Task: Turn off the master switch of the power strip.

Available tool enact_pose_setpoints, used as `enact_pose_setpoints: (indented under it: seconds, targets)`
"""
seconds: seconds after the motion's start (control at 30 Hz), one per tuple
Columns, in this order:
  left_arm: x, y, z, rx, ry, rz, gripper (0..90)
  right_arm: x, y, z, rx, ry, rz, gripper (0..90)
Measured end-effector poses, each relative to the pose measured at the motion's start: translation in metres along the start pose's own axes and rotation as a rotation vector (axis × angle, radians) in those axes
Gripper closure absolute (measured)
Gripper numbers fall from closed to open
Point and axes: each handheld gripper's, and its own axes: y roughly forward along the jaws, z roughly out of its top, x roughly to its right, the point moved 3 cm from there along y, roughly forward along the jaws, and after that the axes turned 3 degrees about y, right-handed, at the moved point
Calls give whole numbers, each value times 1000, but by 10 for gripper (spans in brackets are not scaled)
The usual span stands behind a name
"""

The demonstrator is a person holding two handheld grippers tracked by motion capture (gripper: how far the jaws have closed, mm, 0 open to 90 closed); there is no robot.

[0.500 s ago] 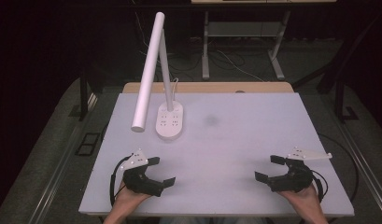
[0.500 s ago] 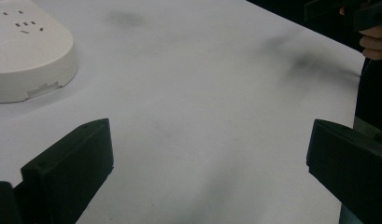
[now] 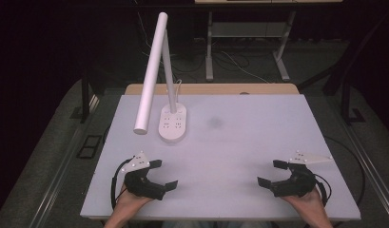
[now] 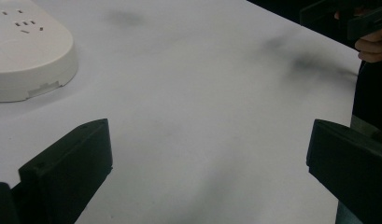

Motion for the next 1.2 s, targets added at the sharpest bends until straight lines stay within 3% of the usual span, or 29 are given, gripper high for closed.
enact_pose_setpoints:
  seconds: [0.27,0.5,1.2]
  targets:
    - [1,-1,2,-5,2,-8,0,0,2,-2,-20,-24,3,2]
    - [-2,-4,6,-25,17,-19,0,0,3,-3,-40,-17,2,2]
    - [-3,-3,21,-69,27,-41,0,5,1,-4,-34,-17,-18,2]
